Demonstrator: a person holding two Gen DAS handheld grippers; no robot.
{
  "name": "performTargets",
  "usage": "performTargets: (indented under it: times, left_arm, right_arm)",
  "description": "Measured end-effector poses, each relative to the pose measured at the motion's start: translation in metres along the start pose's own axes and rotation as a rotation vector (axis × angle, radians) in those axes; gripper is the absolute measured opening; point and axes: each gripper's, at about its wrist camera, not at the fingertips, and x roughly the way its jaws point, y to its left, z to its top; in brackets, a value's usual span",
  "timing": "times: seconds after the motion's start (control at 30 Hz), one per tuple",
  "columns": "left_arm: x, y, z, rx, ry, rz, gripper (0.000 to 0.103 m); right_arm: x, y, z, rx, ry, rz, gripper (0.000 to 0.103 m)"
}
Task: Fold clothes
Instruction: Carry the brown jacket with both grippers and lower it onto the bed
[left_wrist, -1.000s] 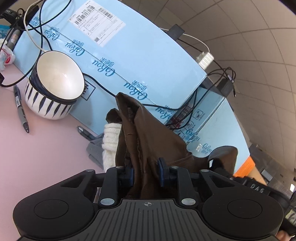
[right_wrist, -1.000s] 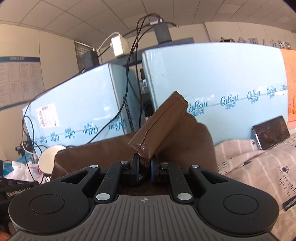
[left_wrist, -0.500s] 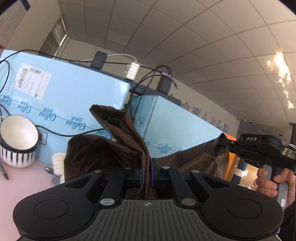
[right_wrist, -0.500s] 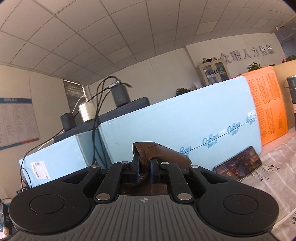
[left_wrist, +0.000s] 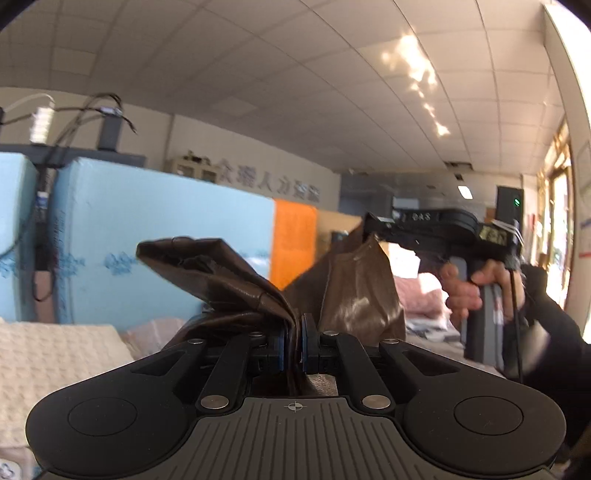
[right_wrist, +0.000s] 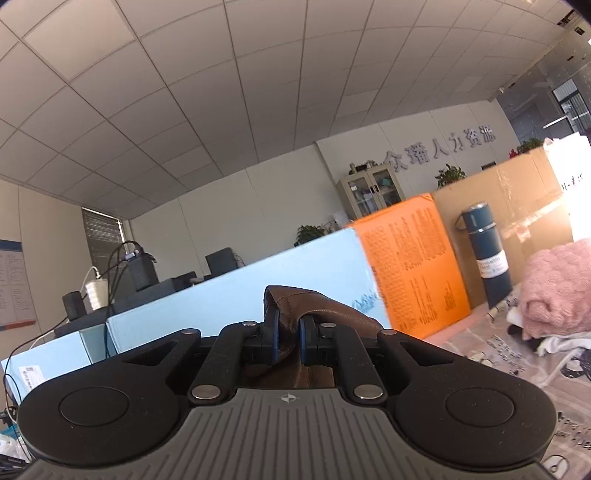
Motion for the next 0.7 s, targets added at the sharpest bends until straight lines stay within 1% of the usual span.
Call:
performTargets:
  times: [0.03,0.07,0.1,0.17,0.23,0.27,0.3,0.33,0.43,0.47,0.5,0.53,0.57,0.6,0.67,0.7]
  left_arm:
    - [0.005,-0.008,-0.006,0.038,0.049,-0.017,0.007]
    - [0.010,-0.016,-0.011,0.077,0.095,-0.031,0.007]
    - [0.015,-0.021,-0.015,0.093,0.143,-0.048,0.006]
    - [0.021,-0.026,-0.021,0.116,0.200,-0.054,0.007]
    - [0.025,-0.030,-0.026,0.138,0.255,-0.058,0.007]
    - [0.027,-0.028,-0.026,0.134,0.272,-0.052,0.008]
    - [0.028,-0.025,-0.027,0.119,0.281,-0.044,0.014]
    - [0.029,-0.023,-0.027,0.102,0.289,-0.036,0.015]
    - [0.022,-0.011,-0.024,0.027,0.280,-0.026,0.024]
    - [0.020,-0.008,-0.024,0.000,0.281,-0.019,0.031]
    - [0.018,-0.005,-0.023,-0.031,0.278,-0.018,0.045]
    - [0.009,-0.003,-0.025,-0.064,0.269,-0.011,0.055]
    - [0.004,0.001,-0.025,-0.096,0.254,0.013,0.075]
    - [-0.001,0.005,-0.025,-0.129,0.238,0.040,0.084]
    - [-0.007,0.016,-0.024,-0.196,0.215,0.076,0.085]
    - [-0.009,0.021,-0.023,-0.229,0.202,0.105,0.088]
  right_arm:
    - [-0.003,-0.015,-0.001,0.015,0.024,-0.021,0.009]
    - [-0.007,-0.030,-0.003,0.019,0.040,-0.064,0.009]
    - [-0.011,-0.045,-0.007,0.016,0.042,-0.121,0.009]
    - [-0.015,-0.074,-0.011,0.035,0.053,-0.210,0.010]
    - [-0.016,-0.102,-0.015,0.083,0.080,-0.279,0.010]
    - [-0.015,-0.112,-0.018,0.095,0.101,-0.301,0.010]
    - [-0.015,-0.122,-0.020,0.106,0.122,-0.323,0.010]
    - [-0.014,-0.131,-0.022,0.121,0.145,-0.339,0.012]
    - [-0.013,-0.155,-0.027,0.193,0.218,-0.347,0.013]
    - [-0.015,-0.160,-0.027,0.212,0.231,-0.346,0.014]
    - [-0.018,-0.164,-0.025,0.225,0.236,-0.340,0.014]
    - [-0.020,-0.167,-0.023,0.238,0.242,-0.335,0.016]
    - [-0.022,-0.170,-0.021,0.248,0.247,-0.332,0.018]
    - [-0.025,-0.173,-0.019,0.256,0.248,-0.334,0.019]
    - [-0.031,-0.180,-0.013,0.284,0.249,-0.343,0.021]
    - [-0.034,-0.183,-0.010,0.298,0.249,-0.347,0.022]
